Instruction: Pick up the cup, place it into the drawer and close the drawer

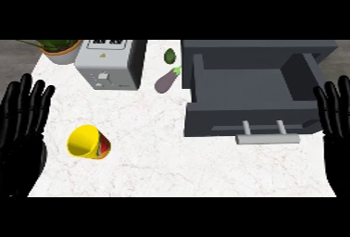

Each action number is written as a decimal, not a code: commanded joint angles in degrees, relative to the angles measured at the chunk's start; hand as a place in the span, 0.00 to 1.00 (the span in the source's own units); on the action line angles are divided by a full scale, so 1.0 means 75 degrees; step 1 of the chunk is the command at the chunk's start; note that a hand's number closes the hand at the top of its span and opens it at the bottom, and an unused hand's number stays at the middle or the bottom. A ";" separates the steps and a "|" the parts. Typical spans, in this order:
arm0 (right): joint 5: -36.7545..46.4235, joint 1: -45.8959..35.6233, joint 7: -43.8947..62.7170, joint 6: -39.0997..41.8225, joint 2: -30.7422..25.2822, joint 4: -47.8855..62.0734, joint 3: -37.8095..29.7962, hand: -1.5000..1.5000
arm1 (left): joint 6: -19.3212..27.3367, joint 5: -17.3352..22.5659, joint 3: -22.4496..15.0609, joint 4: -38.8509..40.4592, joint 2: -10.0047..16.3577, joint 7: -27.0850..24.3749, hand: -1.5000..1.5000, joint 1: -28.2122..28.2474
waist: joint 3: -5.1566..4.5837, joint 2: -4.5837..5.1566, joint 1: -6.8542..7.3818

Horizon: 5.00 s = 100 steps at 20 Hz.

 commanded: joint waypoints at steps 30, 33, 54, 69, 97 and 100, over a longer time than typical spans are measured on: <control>-0.0009 -0.0526 0.0483 0.0895 -0.0494 0.0635 -0.0541 0.00 | -0.1372 0.1801 0.1871 0.3551 0.0124 -0.1169 0.00 0.0896 | 0.0142 0.0022 0.0173; 0.0205 -0.0769 0.0291 0.0759 -0.0323 0.0930 -0.0385 0.00 | -0.1344 0.0956 0.1627 0.4983 -0.0184 -0.2576 0.00 0.0913 | 0.0140 0.0033 0.0168; 0.0009 -0.0346 0.0156 0.1250 -0.0246 0.0735 -0.0683 0.00 | -0.2044 0.0696 0.2750 1.1775 0.1187 -0.6499 0.00 -0.1685 | 0.0138 0.0032 0.0132; 0.0440 -0.0593 -0.0292 0.1129 -0.0007 0.1331 -0.0502 0.00 | -0.1875 0.0350 0.2724 1.4267 0.1294 -0.7882 0.00 -0.3140 | 0.0131 0.0057 0.0096; 0.0071 -0.0655 0.0122 0.1422 -0.0230 0.1294 -0.0727 0.00 | -0.4744 0.0848 0.2545 1.3903 0.0785 -0.7735 1.00 -0.3364 | 0.0124 0.0060 0.0061; 0.0203 -0.0889 -0.0081 0.1390 -0.0257 0.1732 -0.0765 0.00 | -0.4290 0.0917 0.2559 1.3657 0.0392 -0.7935 1.00 -0.3614 | 0.0125 0.0079 0.0086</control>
